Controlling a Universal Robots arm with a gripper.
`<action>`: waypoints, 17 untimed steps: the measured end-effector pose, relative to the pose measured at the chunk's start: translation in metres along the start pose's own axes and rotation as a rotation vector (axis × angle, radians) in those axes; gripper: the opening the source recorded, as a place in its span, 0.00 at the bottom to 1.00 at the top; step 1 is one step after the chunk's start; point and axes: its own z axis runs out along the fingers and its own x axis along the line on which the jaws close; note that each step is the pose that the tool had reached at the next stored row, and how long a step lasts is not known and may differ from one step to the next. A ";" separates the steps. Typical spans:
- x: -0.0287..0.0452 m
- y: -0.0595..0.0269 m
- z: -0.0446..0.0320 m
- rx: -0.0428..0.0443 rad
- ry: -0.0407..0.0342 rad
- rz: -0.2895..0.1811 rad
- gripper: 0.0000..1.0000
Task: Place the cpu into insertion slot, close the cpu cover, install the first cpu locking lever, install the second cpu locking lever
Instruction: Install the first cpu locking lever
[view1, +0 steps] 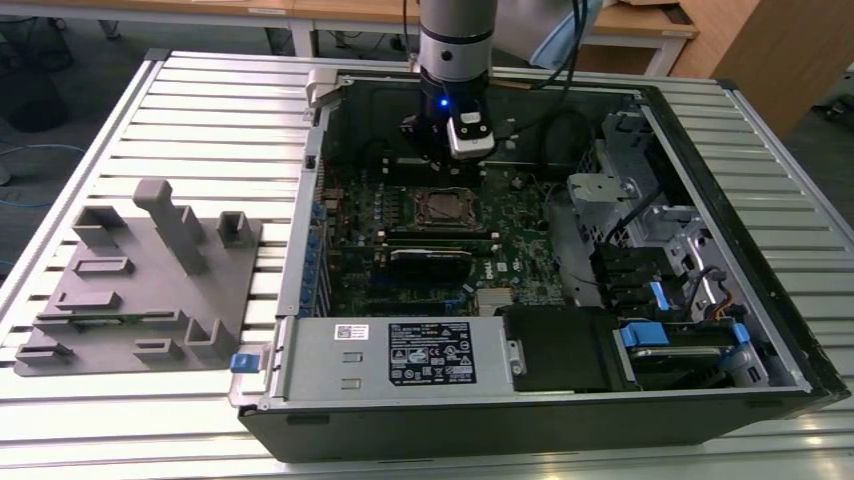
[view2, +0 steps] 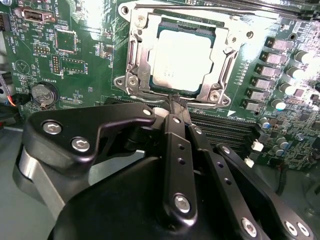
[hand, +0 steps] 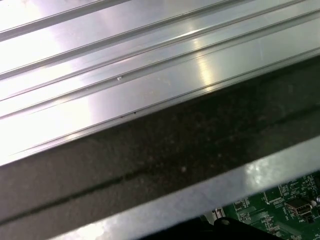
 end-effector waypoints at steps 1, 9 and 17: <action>0.0000 0.0000 0.0000 0.0000 0.0000 0.000 0.11; -0.0013 -0.0034 0.0000 -0.0001 0.0002 0.000 0.11; -0.0101 -0.0270 -0.0002 0.0000 0.0002 0.000 0.11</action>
